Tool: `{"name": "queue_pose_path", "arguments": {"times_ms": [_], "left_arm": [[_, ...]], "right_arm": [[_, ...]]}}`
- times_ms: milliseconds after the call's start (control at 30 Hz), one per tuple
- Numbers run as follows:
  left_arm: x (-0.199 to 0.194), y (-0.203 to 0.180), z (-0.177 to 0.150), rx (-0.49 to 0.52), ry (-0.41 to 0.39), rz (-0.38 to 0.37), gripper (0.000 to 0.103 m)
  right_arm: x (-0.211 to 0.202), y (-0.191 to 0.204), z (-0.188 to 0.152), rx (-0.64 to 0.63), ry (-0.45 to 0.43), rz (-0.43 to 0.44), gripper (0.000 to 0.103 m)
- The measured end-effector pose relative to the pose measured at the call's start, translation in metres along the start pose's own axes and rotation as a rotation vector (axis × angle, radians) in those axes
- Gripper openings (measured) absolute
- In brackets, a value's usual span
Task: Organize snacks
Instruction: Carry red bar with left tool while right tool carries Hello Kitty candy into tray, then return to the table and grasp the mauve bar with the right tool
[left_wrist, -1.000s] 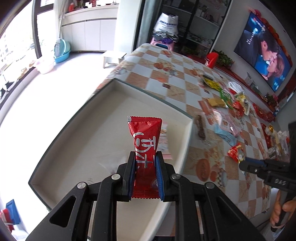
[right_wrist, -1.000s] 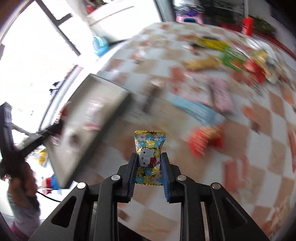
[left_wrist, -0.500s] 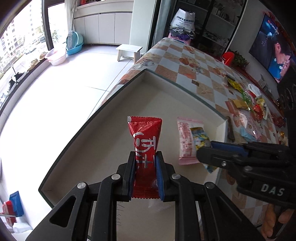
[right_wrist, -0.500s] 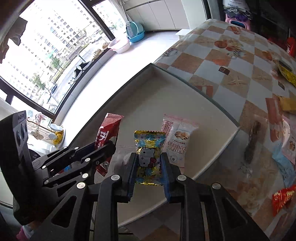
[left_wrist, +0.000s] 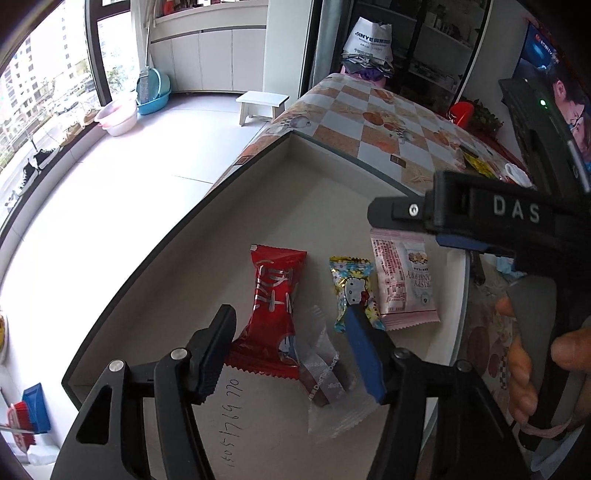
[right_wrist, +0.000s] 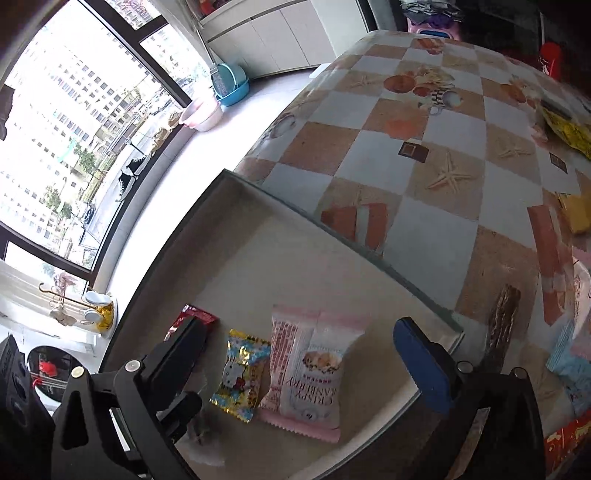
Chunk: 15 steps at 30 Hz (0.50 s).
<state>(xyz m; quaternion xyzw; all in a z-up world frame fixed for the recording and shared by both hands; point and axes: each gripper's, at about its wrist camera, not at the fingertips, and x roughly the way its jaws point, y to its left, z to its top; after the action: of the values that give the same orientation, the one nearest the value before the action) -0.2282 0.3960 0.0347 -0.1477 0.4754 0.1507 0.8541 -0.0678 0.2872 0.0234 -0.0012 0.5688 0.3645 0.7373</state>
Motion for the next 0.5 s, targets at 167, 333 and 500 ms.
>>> {"name": "queue_pose_path", "arguments": {"times_ms": [167,333,500], "left_arm": [[-0.009,-0.005,-0.001,0.006,-0.02,-0.009,0.068],[-0.028,-0.021,-0.001,0.014,-0.046,-0.077,0.073],[-0.042,-0.065,-0.002,0.123,-0.055,-0.142,0.076]], "right_arm": [[-0.035,0.007,0.003,-0.005,-0.042,0.192,0.103],[-0.095,-0.031,-0.022,0.02,-0.107,0.063,0.103],[-0.132,-0.128,-0.053,0.267,-0.118,-0.157,0.103]]}}
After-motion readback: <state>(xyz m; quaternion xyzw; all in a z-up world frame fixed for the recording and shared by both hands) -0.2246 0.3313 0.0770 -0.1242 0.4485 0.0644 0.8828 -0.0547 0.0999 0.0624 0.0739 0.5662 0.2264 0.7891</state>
